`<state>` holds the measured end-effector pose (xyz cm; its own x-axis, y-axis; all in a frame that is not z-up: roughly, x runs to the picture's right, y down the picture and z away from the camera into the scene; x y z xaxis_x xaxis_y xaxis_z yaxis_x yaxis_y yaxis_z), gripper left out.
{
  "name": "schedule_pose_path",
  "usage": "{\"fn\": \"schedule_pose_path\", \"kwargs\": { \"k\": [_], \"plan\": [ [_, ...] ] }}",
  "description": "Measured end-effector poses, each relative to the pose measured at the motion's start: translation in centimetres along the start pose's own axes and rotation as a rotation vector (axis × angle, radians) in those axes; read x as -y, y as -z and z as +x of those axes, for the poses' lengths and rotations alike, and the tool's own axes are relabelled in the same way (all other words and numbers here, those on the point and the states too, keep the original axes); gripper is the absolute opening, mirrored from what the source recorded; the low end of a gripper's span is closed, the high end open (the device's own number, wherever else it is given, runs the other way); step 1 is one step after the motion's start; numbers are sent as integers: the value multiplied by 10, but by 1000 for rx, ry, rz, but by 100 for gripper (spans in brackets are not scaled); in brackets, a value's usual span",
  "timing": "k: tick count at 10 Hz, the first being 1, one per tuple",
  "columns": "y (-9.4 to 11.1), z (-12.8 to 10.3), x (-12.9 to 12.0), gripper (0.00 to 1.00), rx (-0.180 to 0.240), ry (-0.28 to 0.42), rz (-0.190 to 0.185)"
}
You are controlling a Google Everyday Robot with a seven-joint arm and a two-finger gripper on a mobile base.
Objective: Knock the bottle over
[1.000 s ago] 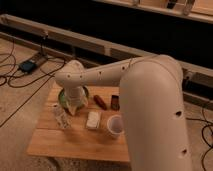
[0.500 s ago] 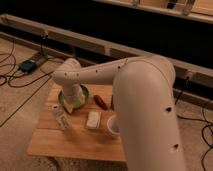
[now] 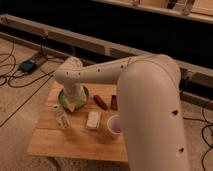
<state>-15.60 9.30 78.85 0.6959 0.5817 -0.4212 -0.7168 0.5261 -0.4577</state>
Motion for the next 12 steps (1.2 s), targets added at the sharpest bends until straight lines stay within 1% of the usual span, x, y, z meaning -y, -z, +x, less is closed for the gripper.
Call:
{"fn": "schedule_pose_path", "kwargs": {
  "k": [1, 4, 5, 6, 7, 9, 10, 11, 12],
  "plan": [
    [-4, 0, -2, 80, -1, 9, -6],
    [-7, -1, -3, 80, 3, 12, -9],
    [-6, -1, -2, 80, 13, 6, 5],
    [-6, 0, -3, 80, 16, 2, 7],
    [-4, 0, -2, 75, 28, -2, 13],
    [0, 2, -3, 56, 60, -6, 29],
    [1, 3, -2, 49, 70, -7, 35],
    [2, 4, -2, 36, 81, -6, 41],
    [3, 3, -3, 26, 88, -4, 43]
  ]
}}
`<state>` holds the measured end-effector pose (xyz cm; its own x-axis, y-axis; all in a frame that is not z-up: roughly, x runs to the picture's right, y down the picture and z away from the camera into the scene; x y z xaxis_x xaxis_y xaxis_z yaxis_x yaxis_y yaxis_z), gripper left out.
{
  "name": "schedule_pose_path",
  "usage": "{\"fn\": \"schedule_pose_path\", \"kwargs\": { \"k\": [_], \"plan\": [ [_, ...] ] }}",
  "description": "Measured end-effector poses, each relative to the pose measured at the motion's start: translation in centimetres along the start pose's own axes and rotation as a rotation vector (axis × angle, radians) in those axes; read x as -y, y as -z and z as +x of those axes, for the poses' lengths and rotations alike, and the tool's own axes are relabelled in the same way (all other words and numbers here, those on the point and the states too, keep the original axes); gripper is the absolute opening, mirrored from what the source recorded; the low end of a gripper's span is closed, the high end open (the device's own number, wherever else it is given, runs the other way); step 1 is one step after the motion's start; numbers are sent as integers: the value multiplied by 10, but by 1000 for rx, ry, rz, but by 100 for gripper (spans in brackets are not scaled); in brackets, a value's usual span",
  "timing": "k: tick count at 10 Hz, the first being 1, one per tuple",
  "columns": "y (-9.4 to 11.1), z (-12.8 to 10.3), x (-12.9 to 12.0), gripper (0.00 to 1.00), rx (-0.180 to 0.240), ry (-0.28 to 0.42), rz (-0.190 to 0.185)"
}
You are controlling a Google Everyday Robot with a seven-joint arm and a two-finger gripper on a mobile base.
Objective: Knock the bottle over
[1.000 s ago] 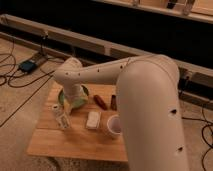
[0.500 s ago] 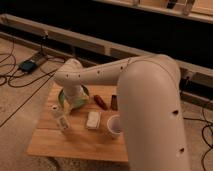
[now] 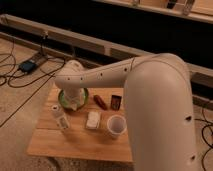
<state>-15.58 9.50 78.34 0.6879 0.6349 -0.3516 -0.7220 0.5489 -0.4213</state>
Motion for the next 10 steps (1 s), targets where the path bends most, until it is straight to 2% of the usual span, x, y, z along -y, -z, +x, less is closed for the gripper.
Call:
{"fn": "schedule_pose_path", "kwargs": {
  "k": [3, 6, 8, 10],
  "plan": [
    [2, 0, -1, 1, 12, 10, 8],
    [2, -4, -6, 0, 13, 58, 18],
    [2, -8, -17, 0, 12, 148, 33],
    [3, -12, -30, 0, 15, 272, 33]
  ]
}}
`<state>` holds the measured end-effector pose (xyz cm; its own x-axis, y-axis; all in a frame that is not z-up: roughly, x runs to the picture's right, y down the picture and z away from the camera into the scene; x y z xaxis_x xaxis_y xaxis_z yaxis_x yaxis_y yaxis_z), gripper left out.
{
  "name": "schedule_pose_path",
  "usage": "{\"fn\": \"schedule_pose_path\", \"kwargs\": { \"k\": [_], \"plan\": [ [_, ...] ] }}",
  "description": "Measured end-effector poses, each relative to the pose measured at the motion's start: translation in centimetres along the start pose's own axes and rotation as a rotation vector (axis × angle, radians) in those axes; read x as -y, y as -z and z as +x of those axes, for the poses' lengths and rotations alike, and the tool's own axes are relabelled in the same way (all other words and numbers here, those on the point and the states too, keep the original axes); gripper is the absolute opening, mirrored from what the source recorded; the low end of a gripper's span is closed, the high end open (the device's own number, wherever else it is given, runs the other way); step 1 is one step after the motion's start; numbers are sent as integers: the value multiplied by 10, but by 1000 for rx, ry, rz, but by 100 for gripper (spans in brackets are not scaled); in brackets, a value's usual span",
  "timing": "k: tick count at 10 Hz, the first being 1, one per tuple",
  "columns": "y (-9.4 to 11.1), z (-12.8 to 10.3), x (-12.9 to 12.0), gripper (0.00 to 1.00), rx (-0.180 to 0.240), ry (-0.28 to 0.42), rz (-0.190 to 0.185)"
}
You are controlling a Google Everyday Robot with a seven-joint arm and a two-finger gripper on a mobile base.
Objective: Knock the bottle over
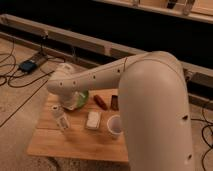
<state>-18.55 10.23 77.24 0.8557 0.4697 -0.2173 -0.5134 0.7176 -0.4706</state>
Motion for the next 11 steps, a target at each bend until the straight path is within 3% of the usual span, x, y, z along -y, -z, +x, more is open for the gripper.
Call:
{"fn": "schedule_pose_path", "kwargs": {
  "k": [4, 6, 7, 8, 9, 11],
  "plan": [
    [3, -11, -57, 0, -36, 308, -20],
    [1, -18, -96, 0, -123, 440, -18],
    [-2, -23, -118, 0, -192, 495, -4],
    [-3, -27, -136, 0, -241, 521, 9],
    [-1, -27, -144, 0, -257, 502, 23],
    [10, -24, -150, 0, -200, 387, 32]
  ]
}}
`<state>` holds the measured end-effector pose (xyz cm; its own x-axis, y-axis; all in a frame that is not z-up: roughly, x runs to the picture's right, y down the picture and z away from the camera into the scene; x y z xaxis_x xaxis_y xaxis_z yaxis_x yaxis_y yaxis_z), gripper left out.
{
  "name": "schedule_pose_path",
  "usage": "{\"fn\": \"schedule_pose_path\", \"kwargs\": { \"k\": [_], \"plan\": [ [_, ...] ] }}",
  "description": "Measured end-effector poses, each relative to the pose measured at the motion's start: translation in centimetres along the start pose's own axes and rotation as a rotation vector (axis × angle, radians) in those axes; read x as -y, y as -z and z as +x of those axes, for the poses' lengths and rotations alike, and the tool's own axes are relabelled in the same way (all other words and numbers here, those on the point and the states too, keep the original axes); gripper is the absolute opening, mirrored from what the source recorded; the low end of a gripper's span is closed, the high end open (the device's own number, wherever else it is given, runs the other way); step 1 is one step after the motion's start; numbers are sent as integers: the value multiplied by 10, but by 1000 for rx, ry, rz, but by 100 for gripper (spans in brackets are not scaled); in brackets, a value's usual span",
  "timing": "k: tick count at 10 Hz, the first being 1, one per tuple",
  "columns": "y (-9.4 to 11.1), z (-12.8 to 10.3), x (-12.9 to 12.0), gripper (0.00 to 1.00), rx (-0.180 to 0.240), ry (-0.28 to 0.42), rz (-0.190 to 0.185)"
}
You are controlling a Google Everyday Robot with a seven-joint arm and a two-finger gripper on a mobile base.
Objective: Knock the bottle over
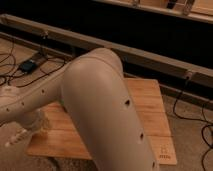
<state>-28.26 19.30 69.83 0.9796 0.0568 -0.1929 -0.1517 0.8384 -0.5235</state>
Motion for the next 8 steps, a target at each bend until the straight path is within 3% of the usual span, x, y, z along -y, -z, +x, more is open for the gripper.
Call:
{"fn": "schedule_pose_path", "kwargs": {
  "k": [2, 4, 8],
  "plan": [
    [14, 19, 13, 0, 96, -145, 5],
    [26, 44, 44, 0, 194, -288, 5],
    [23, 85, 112, 0, 305, -492, -10]
  ]
}}
